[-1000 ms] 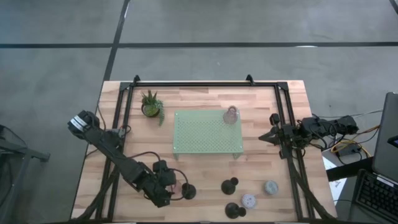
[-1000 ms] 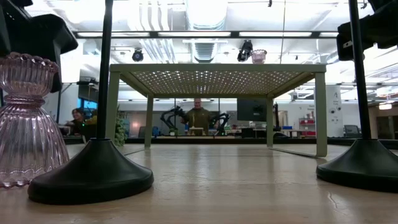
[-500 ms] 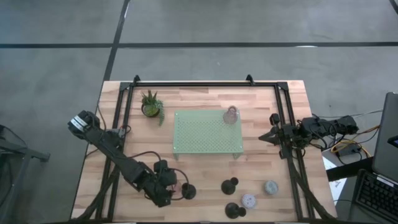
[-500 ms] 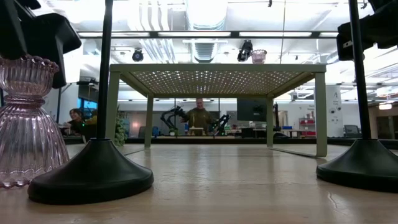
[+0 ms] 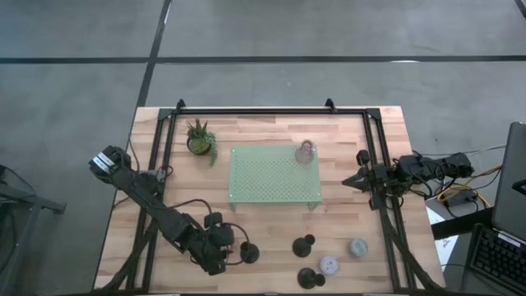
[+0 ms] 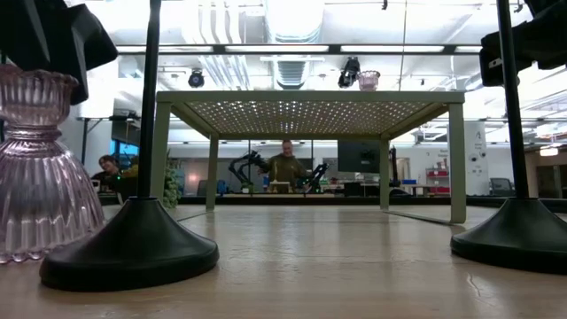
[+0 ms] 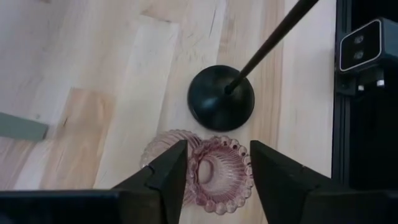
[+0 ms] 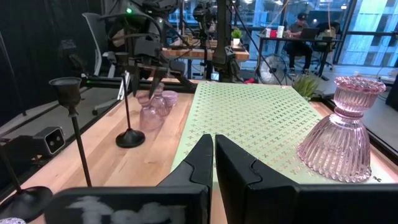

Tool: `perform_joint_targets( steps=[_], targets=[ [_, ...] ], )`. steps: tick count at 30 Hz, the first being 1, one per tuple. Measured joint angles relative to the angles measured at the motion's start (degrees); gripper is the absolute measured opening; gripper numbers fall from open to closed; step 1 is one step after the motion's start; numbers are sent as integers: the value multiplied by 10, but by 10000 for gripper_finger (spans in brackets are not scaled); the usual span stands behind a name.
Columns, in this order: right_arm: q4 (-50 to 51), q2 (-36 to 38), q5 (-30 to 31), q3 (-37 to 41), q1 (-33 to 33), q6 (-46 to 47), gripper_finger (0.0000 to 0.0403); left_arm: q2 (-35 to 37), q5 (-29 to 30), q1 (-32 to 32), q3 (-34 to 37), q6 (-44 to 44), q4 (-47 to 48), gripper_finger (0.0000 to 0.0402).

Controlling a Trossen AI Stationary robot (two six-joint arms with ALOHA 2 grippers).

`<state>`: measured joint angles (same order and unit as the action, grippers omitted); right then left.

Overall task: Pick & Place candle stick holders
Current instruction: Put the right glass candle holder on the shelf

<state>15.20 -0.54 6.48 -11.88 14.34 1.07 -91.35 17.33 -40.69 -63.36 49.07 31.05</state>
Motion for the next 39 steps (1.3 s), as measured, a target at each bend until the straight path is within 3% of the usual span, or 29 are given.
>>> perform_joint_targets(
  steps=[7, 18, 30, 39],
  targets=[
    [0, 0, 0, 0, 0, 0, 13, 4, -3, 1, -10, -19, 21, 149],
    [0, 0, 0, 0, 0, 0, 13, 3, -1, 11, 7, 52, 62, 149],
    [0, 0, 0, 4, 0, 1, 13, 34, 16, 18, -12, 62, 98, 238],
    [4, 0, 0, 4, 0, 2, 13, 25, 14, -9, -20, 64, 65, 263]
  ],
)
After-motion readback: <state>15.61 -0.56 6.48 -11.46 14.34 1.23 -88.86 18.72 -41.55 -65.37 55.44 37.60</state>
